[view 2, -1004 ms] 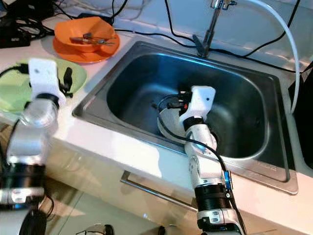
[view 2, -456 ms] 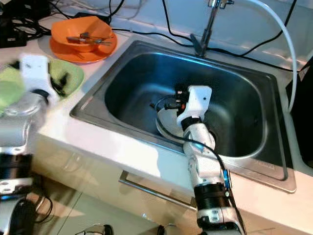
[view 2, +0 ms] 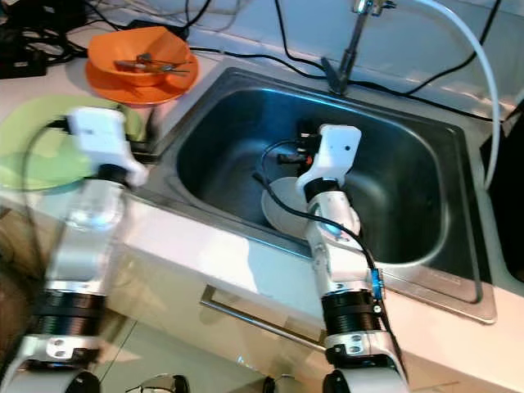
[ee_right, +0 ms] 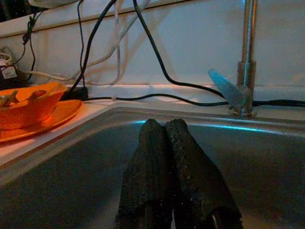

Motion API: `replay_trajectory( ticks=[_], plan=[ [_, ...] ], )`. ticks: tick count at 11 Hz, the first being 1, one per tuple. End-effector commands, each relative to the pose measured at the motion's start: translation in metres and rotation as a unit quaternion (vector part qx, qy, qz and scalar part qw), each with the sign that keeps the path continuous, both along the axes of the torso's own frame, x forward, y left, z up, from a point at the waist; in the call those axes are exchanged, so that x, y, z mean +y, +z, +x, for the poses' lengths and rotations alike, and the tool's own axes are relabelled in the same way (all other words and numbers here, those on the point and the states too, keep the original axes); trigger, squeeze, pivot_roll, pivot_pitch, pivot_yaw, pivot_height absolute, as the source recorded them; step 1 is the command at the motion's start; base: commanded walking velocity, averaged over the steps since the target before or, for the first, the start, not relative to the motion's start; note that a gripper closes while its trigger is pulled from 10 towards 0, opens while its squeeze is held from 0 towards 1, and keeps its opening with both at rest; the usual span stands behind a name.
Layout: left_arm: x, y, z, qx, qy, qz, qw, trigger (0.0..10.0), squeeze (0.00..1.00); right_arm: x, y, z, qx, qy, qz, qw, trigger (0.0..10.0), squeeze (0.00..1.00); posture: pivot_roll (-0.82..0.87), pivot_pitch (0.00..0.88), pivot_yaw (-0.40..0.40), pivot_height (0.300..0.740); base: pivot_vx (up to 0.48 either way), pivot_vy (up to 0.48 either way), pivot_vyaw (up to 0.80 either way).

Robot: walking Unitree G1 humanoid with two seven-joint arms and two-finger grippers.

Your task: Kitchen organization

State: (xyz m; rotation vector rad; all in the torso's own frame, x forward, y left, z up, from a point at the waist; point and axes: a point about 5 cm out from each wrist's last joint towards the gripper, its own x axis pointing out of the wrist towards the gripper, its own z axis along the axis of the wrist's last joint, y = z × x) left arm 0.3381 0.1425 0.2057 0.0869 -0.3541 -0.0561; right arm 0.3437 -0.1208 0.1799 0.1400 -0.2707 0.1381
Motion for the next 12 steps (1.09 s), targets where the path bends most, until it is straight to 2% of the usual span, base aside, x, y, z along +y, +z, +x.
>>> replay_trajectory(
  ticks=[1, 2, 7, 9, 10, 12],
  plan=[
    [-0.0018, -0.0029, -0.0012, -0.006, 0.001, 0.011, 1.000, 10.0, 0.00, -0.0018, 0.0015, 0.0002, -0.007, -0.005, 0.011, 1.000, 10.0, 0.00, 0.03, 0.093, -0.051, 0.740, 0.000, 0.000, 0.00],
    [-0.0014, -0.0012, -0.0006, -0.012, 0.002, 0.013, 1.000, 10.0, 0.00, -0.0012, -0.0001, 0.0004, -0.001, -0.004, 0.015, 1.000, 10.0, 0.00, 0.03, 0.094, -0.049, 0.740, 0.000, 0.480, -0.77],
    [-0.0008, 0.0010, 0.0009, -0.022, 0.007, 0.013, 1.000, 10.0, 0.00, -0.0014, -0.0005, 0.0019, 0.000, -0.011, 0.023, 1.000, 10.0, 0.00, 0.03, 0.090, -0.048, 0.740, 0.000, 0.480, 0.00],
    [-0.0024, 0.0021, 0.0014, -0.023, 0.004, 0.016, 1.000, 10.0, 0.00, -0.0003, -0.0021, 0.0032, 0.009, -0.004, 0.026, 1.000, 10.0, 0.00, 0.03, 0.088, -0.048, 0.740, 0.000, 0.480, -0.75],
    [-0.0062, 0.0000, 0.0020, -0.019, -0.008, 0.031, 0.999, 10.0, 0.00, 0.0009, -0.0025, 0.0031, 0.006, -0.006, 0.022, 1.000, 10.0, 0.00, 0.04, 0.082, -0.047, 0.740, 0.000, 0.000, 0.00],
    [-0.0093, -0.0015, 0.0016, -0.015, -0.015, 0.036, 0.999, 10.0, 0.00, 0.0023, -0.0030, 0.0036, 0.006, -0.006, 0.021, 1.000, 10.0, 0.00, 0.04, 0.073, -0.043, 0.740, 0.000, 0.000, 0.00]
  ],
)
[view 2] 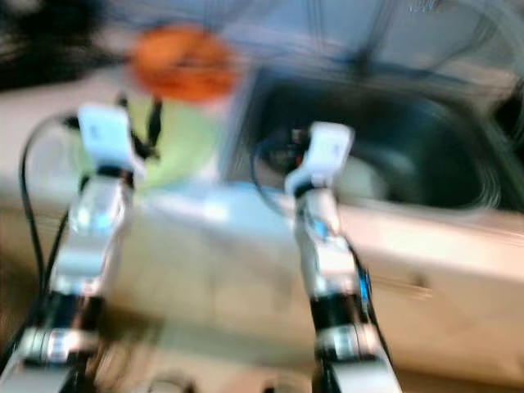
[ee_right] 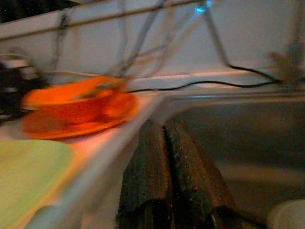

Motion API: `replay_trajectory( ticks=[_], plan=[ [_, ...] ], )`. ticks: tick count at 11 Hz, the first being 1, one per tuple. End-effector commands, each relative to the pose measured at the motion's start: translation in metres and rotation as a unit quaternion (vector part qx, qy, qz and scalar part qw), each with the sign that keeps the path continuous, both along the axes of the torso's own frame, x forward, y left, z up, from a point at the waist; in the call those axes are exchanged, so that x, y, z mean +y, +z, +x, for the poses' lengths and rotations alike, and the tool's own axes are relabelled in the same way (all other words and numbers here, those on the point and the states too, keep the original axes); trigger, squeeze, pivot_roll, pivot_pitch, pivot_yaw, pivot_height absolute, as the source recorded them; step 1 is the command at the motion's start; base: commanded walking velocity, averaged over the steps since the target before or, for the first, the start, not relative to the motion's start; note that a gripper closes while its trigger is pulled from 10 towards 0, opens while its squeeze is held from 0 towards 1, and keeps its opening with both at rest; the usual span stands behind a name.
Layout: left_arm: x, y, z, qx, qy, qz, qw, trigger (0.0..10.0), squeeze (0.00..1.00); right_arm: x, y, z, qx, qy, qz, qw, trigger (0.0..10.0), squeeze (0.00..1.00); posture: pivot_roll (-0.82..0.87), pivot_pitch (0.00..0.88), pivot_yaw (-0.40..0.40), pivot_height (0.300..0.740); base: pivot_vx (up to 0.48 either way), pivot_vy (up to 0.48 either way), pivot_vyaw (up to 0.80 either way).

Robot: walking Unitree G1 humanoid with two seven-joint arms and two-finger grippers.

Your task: Kitchen organization

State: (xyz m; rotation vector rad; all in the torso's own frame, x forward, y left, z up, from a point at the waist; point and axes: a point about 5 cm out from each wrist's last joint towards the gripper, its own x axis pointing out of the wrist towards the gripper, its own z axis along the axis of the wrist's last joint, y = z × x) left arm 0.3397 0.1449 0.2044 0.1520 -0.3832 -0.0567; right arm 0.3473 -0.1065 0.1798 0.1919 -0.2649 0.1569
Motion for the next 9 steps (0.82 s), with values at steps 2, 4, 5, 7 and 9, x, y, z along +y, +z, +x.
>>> replay_trajectory(
  ticks=[2, 4, 5, 7, 9],
  plan=[
    [-0.011, 0.002, -0.004, -0.002, -0.023, 0.007, 1.000, 10.0, 0.00, -0.010, -0.004, 0.000, 0.003, -0.014, -0.002, 1.000, 10.0, 0.00, 0.04, 0.067, -0.039, 0.740, 0.000, 0.000, 0.00],
    [0.004, -0.002, -0.012, 0.019, -0.023, -0.001, 1.000, 10.0, 0.00, -0.006, -0.005, -0.002, 0.004, -0.005, -0.003, 1.000, 10.0, 0.00, 0.05, 0.065, -0.036, 0.740, 0.000, 0.000, 0.00],
    [0.025, -0.004, -0.014, 0.042, -0.012, 0.001, 0.999, 10.0, 0.00, -0.004, -0.007, -0.003, 0.006, 0.001, -0.005, 1.000, 10.0, 0.00, 0.06, 0.065, -0.036, 0.740, 0.000, 0.000, 0.00],
    [0.065, -0.002, -0.015, 0.105, 0.022, -0.004, 0.994, 10.0, 0.00, -0.002, -0.008, -0.002, 0.008, 0.006, -0.005, 1.000, 10.0, 0.00, 0.07, 0.071, -0.038, 0.740, 0.000, 0.000, 0.00],
    [0.092, 0.010, -0.022, 0.169, 0.006, -0.049, 0.984, 10.0, 0.00, 0.000, -0.010, -0.002, 0.013, 0.009, -0.006, 1.000, 10.0, 0.00, 0.08, 0.089, -0.043, 0.740, 0.000, 0.000, 0.00]
  ],
)
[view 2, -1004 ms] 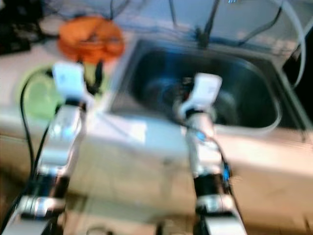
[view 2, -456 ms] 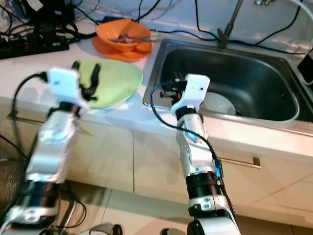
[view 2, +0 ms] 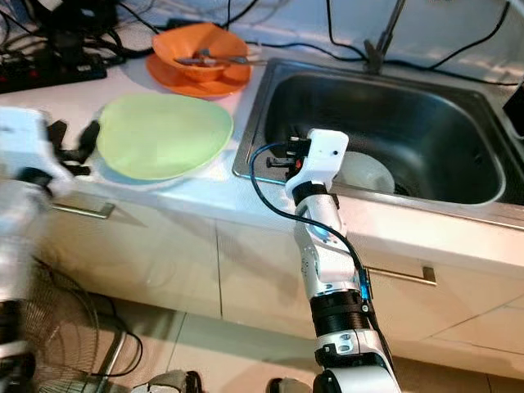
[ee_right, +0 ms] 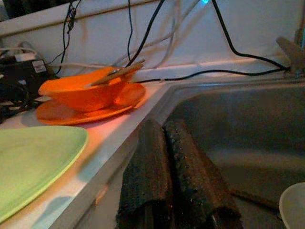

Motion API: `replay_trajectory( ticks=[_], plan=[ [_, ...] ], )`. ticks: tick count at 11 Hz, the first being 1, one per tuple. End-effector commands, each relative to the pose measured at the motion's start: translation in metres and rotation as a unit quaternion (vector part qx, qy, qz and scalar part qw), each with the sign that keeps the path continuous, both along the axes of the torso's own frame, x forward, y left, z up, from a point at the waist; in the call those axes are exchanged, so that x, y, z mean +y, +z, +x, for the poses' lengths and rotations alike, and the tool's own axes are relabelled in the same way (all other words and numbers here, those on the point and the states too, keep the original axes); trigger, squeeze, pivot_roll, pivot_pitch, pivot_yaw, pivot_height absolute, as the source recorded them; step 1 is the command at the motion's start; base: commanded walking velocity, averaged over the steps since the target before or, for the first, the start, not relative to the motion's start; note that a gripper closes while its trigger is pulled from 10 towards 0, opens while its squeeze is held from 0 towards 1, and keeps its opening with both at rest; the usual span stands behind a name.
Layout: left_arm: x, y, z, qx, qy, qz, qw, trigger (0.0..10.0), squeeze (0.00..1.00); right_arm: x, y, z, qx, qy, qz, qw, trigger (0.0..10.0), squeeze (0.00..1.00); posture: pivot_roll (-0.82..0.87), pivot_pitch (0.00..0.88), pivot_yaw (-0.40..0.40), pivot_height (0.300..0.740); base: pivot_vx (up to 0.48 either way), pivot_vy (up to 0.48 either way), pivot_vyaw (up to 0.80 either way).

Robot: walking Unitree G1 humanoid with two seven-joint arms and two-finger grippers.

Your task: Kitchen organization

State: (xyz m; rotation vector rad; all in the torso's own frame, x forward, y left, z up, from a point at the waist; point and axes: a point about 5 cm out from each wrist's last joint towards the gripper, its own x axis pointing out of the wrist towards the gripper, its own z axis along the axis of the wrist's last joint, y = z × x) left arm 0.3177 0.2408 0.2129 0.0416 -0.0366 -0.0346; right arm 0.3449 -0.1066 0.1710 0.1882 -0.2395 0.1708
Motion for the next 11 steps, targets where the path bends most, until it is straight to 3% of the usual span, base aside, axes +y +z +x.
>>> replay_trajectory(
  ticks=[1, 2, 3, 4, 7, 8, 9, 11],
  plan=[
    [-0.004, 0.004, -0.002, 0.007, -0.022, -0.008, 1.000, 10.0, 0.00, 0.001, -0.002, 0.000, 0.002, 0.005, -0.003, 1.000, 10.0, 0.00, 0.08, 0.090, -0.044, 0.740, 0.000, 0.000, 0.00],
    [-0.003, 0.004, -0.005, 0.032, -0.034, -0.024, 0.999, 10.0, 0.00, 0.002, -0.002, 0.000, 0.003, 0.008, -0.004, 1.000, 10.0, 0.00, 0.09, 0.095, -0.044, 0.740, 0.000, 0.000, 0.00],
    [-0.003, 0.003, -0.009, 0.068, -0.058, -0.072, 0.993, 10.0, 0.00, 0.002, -0.001, 0.001, 0.004, 0.010, -0.005, 1.000, 10.0, 0.00, 0.09, 0.099, -0.043, 0.740, 0.000, 0.000, 0.00],
    [0.002, 0.000, -0.013, 0.100, -0.060, -0.082, 0.990, 10.0, 0.00, 0.003, -0.001, 0.001, 0.006, 0.012, -0.006, 1.000, 10.0, 0.00, 0.09, 0.105, -0.040, 0.740, 0.000, 0.000, 0.00],
    [0.014, 0.004, -0.019, 0.123, -0.035, -0.089, 0.988, 10.0, 0.00, 0.004, -0.004, 0.001, 0.010, 0.017, -0.008, 1.000, 10.0, 0.00, 0.10, 0.111, -0.041, 0.740, 0.000, 0.000, 0.00],
    [0.014, 0.001, -0.020, 0.132, -0.035, -0.093, 0.986, 10.0, 0.21, 0.005, -0.004, 0.001, 0.011, 0.018, -0.008, 1.000, 10.0, 0.00, 0.10, 0.110, -0.042, 0.740, 0.000, 0.000, 0.00],
    [0.012, -0.005, -0.019, 0.142, -0.029, -0.100, 0.984, 10.0, 1.00, 0.006, -0.004, 0.001, 0.011, 0.020, -0.009, 1.000, 10.0, 0.00, 0.09, 0.111, -0.042, 0.740, 0.000, 0.000, 0.00],
    [0.007, -0.004, -0.018, 0.142, -0.038, -0.113, 0.983, 10.0, 1.00, 0.004, -0.005, 0.002, 0.013, 0.019, -0.011, 1.000, 10.0, 0.00, 0.09, 0.112, -0.041, 0.740, 0.000, 0.000, 0.00]
  ],
)
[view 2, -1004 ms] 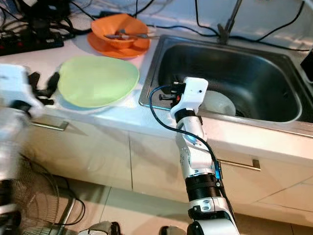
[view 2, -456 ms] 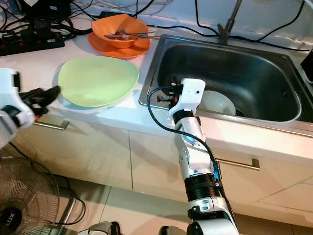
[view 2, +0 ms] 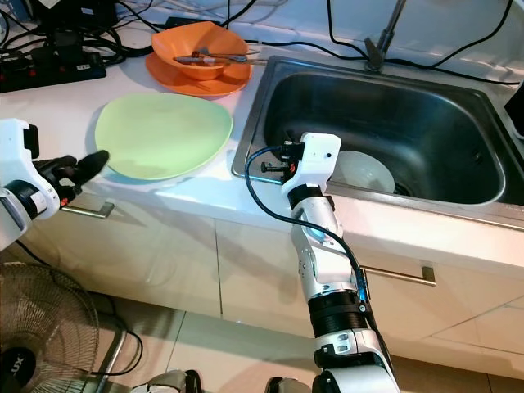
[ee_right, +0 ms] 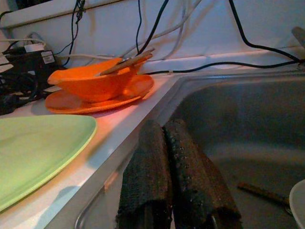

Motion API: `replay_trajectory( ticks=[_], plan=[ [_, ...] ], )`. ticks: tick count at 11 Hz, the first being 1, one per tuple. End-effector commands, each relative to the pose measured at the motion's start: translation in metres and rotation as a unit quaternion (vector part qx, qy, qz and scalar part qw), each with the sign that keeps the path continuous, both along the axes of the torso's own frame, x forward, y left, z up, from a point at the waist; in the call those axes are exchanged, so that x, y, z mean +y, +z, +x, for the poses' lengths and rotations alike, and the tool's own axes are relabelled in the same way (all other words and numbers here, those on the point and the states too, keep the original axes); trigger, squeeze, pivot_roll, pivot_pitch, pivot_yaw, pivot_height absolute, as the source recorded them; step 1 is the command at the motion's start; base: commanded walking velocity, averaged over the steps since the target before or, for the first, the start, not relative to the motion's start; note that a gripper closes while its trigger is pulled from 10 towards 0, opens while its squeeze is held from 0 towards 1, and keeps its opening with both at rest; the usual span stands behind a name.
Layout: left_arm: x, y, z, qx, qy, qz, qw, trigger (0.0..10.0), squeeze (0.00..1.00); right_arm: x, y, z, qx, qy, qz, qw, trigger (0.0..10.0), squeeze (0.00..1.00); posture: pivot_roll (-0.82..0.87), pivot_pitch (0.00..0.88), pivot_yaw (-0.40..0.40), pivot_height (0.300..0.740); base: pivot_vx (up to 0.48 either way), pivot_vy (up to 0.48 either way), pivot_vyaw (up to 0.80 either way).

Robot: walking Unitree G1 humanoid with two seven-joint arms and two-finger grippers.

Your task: Kitchen organization

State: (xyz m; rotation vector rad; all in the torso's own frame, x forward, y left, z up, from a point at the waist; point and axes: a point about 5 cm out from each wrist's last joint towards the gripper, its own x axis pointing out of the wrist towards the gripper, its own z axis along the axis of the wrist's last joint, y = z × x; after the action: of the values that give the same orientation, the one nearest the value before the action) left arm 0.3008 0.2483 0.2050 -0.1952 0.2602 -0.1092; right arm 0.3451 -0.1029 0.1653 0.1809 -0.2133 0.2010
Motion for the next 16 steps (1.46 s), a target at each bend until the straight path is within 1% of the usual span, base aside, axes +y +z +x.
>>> replay_trajectory(
  ticks=[1, 3, 4, 5, 7, 11, 13, 15, 16],
  plan=[
    [-0.003, 0.002, -0.001, 0.002, -0.003, -0.013, 1.000, 10.0, 0.00, -0.001, 0.000, 0.001, 0.003, 0.001, -0.006, 1.000, 10.0, 0.00, 0.09, 0.110, -0.040, 0.740, 0.000, 0.000, 0.00],
    [-0.010, -0.003, 0.001, 0.021, -0.010, -0.049, 0.999, 10.0, 0.00, 0.001, 0.000, 0.001, 0.004, 0.003, -0.006, 1.000, 10.0, 0.00, 0.09, 0.113, -0.039, 0.740, 0.000, 0.000, 0.00],
    [-0.014, -0.005, 0.003, 0.024, -0.015, -0.077, 0.997, 10.0, 0.00, 0.001, 0.000, 0.001, 0.005, 0.004, -0.006, 1.000, 10.0, 0.00, 0.09, 0.114, -0.038, 0.740, 0.000, 0.000, 0.00],
    [-0.022, -0.005, 0.007, 0.027, -0.028, -0.109, 0.993, 10.0, 0.00, 0.001, 0.000, 0.001, 0.005, 0.004, -0.007, 1.000, 10.0, 0.00, 0.08, 0.113, -0.033, 0.740, 0.000, 0.000, 0.00],
    [-0.032, -0.011, 0.012, 0.042, -0.033, -0.140, 0.989, 10.0, 0.00, -0.001, 0.000, 0.001, 0.004, 0.001, -0.007, 1.000, 10.0, 0.00, 0.07, 0.111, -0.027, 0.740, 0.000, 0.000, 0.00],
    [-0.048, -0.013, 0.020, 0.057, -0.038, -0.174, 0.982, 10.0, 0.00, -0.001, -0.001, 0.001, 0.006, 0.000, -0.009, 1.000, 10.0, 0.00, 0.07, 0.110, -0.022, 0.740, 0.000, 0.000, 0.00],
    [-0.064, -0.013, 0.027, 0.059, -0.045, -0.207, 0.976, 10.0, 0.00, -0.001, -0.002, 0.000, 0.006, -0.001, -0.009, 1.000, 10.0, 0.00, 0.07, 0.105, -0.019, 0.740, 0.000, 0.000, 0.00],
    [-0.071, -0.013, 0.030, 0.056, -0.048, -0.238, 0.968, 10.0, 0.00, -0.002, -0.001, 0.000, 0.005, -0.002, -0.010, 1.000, 10.0, 0.00, 0.06, 0.104, -0.019, 0.740, 0.000, 0.000, 0.00],
    [-0.075, -0.009, 0.032, 0.041, -0.045, -0.271, 0.961, 10.0, 0.00, -0.003, -0.001, 0.000, 0.004, -0.003, -0.010, 1.000, 10.0, 0.00, 0.06, 0.103, -0.019, 0.740, 0.000, 0.000, 0.00]
  ],
)
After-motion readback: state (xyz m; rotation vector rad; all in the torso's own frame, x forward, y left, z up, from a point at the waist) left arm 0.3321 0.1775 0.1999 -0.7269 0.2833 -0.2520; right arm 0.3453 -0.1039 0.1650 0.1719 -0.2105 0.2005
